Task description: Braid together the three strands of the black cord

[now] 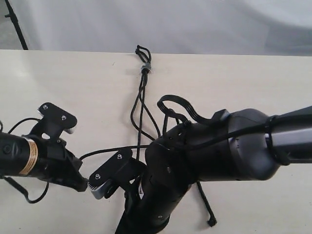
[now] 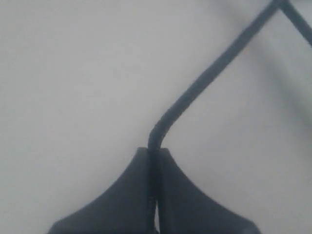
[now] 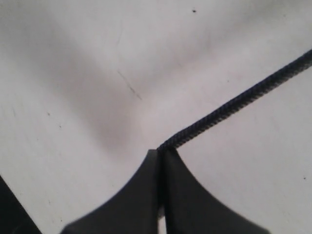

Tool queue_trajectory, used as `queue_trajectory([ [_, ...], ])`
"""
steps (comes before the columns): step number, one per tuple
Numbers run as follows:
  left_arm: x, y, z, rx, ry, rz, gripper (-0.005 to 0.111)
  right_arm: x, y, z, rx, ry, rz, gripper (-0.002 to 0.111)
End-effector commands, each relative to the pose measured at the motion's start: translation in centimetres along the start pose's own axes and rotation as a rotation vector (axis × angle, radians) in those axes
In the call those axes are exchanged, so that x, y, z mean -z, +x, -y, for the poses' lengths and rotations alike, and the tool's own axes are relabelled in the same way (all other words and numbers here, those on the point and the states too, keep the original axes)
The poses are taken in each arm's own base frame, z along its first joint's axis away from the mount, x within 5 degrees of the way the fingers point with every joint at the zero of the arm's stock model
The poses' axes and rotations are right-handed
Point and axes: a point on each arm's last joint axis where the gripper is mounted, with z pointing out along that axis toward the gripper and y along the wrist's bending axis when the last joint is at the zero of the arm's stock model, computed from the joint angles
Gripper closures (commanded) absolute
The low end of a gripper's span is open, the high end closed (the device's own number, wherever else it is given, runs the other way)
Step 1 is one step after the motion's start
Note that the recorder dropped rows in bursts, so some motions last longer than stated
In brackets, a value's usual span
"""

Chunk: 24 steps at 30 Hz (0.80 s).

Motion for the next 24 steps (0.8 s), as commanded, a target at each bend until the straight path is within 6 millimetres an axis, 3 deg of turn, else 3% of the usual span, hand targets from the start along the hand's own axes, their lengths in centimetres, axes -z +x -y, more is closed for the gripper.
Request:
queue_trajectory([
  [1,0.9,1.4,1.5,0.033,0.038,-0.009,0.107,0.1,0.6,-0.1,0.014,-0.011,-0.050,0.109],
  [13,1.1,4.4,3.0,0.176,0.085,-0.094,0.107,-0.6,2.5,-0.2,0.000,-0.033,-0.139,0.109],
  [24,1.1,4.3,3.5,0.173,0.141,-0.070,0.107,-0.6,2.5,0.0,0.018,-0.021,-0.126,0.109],
])
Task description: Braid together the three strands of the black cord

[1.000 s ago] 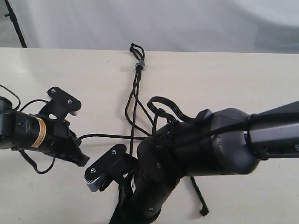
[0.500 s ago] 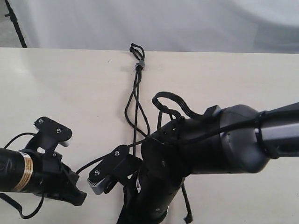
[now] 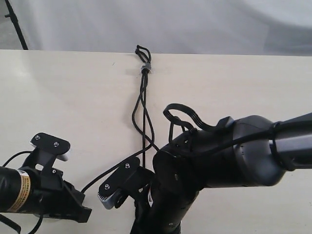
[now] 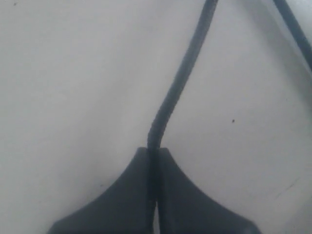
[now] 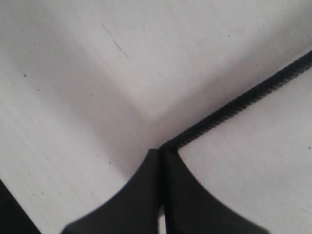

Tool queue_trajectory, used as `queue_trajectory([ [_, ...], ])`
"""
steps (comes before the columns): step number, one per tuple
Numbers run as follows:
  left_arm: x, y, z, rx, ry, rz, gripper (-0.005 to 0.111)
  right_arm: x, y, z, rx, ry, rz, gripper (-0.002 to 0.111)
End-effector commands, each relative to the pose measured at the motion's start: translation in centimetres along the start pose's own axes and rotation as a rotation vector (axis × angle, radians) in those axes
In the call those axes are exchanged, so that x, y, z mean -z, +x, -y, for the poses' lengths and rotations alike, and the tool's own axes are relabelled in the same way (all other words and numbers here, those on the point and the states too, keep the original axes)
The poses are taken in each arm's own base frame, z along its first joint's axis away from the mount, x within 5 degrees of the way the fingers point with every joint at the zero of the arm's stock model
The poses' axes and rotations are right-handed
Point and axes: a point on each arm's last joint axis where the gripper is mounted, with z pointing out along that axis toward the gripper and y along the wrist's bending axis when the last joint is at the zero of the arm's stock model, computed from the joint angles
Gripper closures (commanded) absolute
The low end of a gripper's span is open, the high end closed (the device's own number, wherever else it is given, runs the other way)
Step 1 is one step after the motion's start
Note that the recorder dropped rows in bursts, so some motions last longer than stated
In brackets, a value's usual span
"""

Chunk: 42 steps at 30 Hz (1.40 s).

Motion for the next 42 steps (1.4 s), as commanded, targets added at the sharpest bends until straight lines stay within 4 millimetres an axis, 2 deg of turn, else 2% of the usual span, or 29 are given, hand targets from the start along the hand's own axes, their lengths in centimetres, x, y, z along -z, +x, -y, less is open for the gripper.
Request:
queue_trajectory([
  [1,0.0,0.3,0.1,-0.001,0.004,-0.010,0.107,0.0,0.9,-0.4,-0.001,-0.026,-0.064,0.109],
  [3,0.0,0.3,0.1,-0.001,0.004,-0.010,0.107,0.0,0.8,-0.4,-0.012,-0.024,-0.056,0.102],
  [5,0.0,0.3,0.1,-0.001,0.004,-0.010,0.107,0.1,0.7,-0.4,-0.023,-0.025,-0.055,0.082],
  [6,0.0,0.3,0.1,-0.001,0.004,-0.010,0.107,0.8,0.5,-0.6,0.000,-0.034,-0.065,0.069],
  [7,0.0,0.3,0.1,-0.001,0.004,-0.010,0.107,1.6,0.3,-0.8,0.021,-0.040,-0.077,0.062],
  [8,0.0,0.3,0.1,-0.001,0.004,-0.010,0.107,3.5,-0.5,-1.1,0.044,-0.040,-0.035,0.055],
  [9,0.0,0.3,0.1,-0.001,0.004,-0.010,0.107,4.7,-0.9,-1.1,0.066,-0.025,0.005,0.053],
  [10,0.0,0.3,0.1,-0.001,0.004,-0.010,0.107,6.8,-1.4,-0.9,0.118,0.036,0.085,0.051],
  [12,0.0,0.3,0.1,-0.004,0.005,-0.011,0.107,8.6,-1.8,-0.1,0.135,0.128,0.169,0.051],
  [14,0.0,0.3,0.1,-0.004,0.005,-0.011,0.107,9.7,-1.9,1.4,0.085,0.210,0.224,0.051],
  [16,0.0,0.3,0.1,-0.004,0.005,-0.011,0.107,9.9,-1.6,3.7,-0.011,0.272,0.233,0.051],
  [18,0.0,0.3,0.1,-0.004,0.005,-0.011,0.107,9.4,-1.3,5.8,-0.084,0.291,0.244,0.051],
  [20,0.0,0.3,0.1,-0.004,0.005,-0.011,0.107,7.9,-0.6,8.3,-0.186,0.279,0.238,0.051],
  [23,0.0,0.3,0.1,-0.004,0.005,-0.011,0.107,6.5,-0.6,9.6,-0.240,0.265,0.234,0.051],
  [30,0.0,0.3,0.1,-0.004,0.005,-0.011,0.107,4.6,-1.7,10.2,-0.226,0.259,0.294,0.051],
  [37,0.0,0.3,0.1,-0.004,0.005,-0.011,0.107,2.1,-1.5,10.6,-0.177,0.259,0.215,0.051],
  [42,0.0,0.3,0.1,-0.004,0.005,-0.011,0.107,1.1,-1.6,10.8,-0.116,0.262,0.193,0.053],
])
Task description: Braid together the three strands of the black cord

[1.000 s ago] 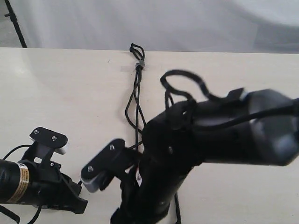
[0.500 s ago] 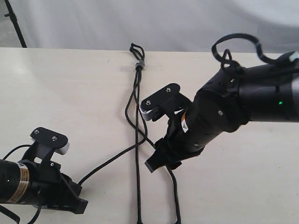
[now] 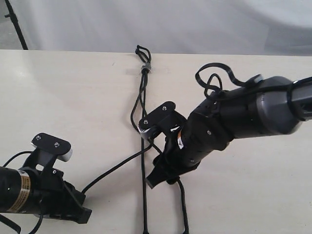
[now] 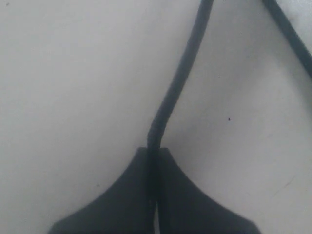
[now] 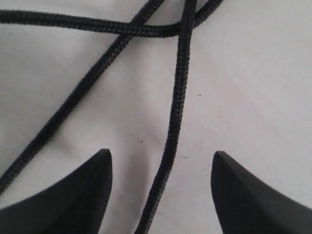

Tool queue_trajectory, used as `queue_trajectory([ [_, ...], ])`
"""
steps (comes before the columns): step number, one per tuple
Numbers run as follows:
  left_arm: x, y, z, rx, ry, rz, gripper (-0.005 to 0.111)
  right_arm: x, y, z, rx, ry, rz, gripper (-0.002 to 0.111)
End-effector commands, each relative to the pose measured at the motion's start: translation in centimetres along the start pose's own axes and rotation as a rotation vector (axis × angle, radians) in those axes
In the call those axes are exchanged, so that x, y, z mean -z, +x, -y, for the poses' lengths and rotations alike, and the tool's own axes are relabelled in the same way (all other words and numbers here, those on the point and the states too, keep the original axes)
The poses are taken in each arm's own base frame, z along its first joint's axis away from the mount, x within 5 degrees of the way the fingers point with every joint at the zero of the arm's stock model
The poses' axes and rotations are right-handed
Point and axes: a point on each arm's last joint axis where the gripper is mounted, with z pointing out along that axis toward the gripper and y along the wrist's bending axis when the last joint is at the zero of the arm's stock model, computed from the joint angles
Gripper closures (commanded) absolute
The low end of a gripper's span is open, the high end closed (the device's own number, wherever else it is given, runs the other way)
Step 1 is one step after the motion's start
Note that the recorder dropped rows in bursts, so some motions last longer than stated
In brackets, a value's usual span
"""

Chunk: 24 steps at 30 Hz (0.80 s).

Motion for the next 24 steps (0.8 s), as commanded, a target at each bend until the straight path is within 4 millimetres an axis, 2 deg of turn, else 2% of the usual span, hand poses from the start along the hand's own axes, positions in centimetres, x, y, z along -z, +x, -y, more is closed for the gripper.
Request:
queue_trajectory([
  [1,0.0,0.3,0.0,0.004,-0.002,-0.011,0.107,-0.9,0.2,0.1,0.056,0.000,-0.012,0.057],
  [2,0.0,0.3,0.0,0.004,-0.002,-0.011,0.107,-1.0,0.3,0.1,0.069,-0.001,-0.018,0.062],
  [7,0.0,0.4,0.1,-0.013,0.004,-0.014,0.107,-1.0,0.6,0.1,0.081,-0.001,-0.055,0.109],
  [16,0.1,1.6,0.1,-0.009,0.021,-0.043,0.107,1.8,0.8,0.2,0.031,-0.002,-0.086,0.109],
  [24,0.1,1.5,0.6,-0.025,0.075,-0.029,0.107,1.0,2.8,0.1,0.045,-0.002,-0.107,0.109],
])
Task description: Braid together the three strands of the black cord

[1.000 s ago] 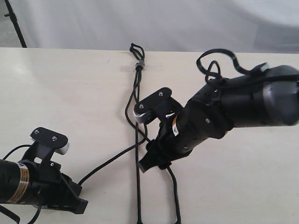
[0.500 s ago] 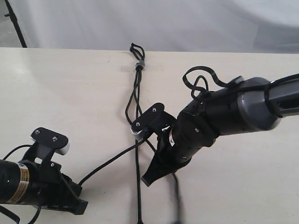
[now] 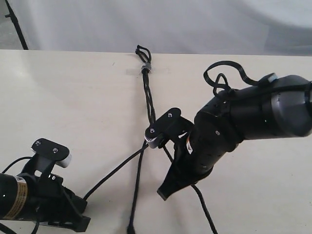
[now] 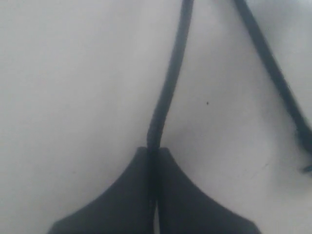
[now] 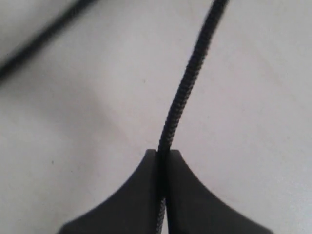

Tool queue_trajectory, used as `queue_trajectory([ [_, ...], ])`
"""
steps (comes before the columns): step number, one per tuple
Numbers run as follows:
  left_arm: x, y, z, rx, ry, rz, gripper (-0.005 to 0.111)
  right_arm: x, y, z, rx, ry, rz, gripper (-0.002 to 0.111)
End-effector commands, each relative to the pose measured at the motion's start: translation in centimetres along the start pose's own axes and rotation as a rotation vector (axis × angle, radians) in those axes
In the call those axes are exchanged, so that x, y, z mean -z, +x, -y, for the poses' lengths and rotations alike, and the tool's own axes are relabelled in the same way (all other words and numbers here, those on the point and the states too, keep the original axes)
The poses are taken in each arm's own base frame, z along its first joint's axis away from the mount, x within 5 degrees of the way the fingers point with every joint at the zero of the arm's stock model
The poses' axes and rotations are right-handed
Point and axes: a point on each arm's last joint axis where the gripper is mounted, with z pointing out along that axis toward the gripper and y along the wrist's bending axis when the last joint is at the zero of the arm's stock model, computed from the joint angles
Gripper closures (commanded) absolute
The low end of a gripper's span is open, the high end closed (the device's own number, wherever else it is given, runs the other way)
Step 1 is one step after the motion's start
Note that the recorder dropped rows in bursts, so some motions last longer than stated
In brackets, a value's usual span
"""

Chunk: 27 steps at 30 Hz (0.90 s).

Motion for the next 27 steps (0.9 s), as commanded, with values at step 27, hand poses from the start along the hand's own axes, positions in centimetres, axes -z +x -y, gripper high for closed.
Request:
queue_trajectory([
  [27,1.7,-0.2,-0.3,-0.115,-0.082,0.039,0.107,-1.4,0.8,0.1,0.022,0.011,0.047,0.108],
])
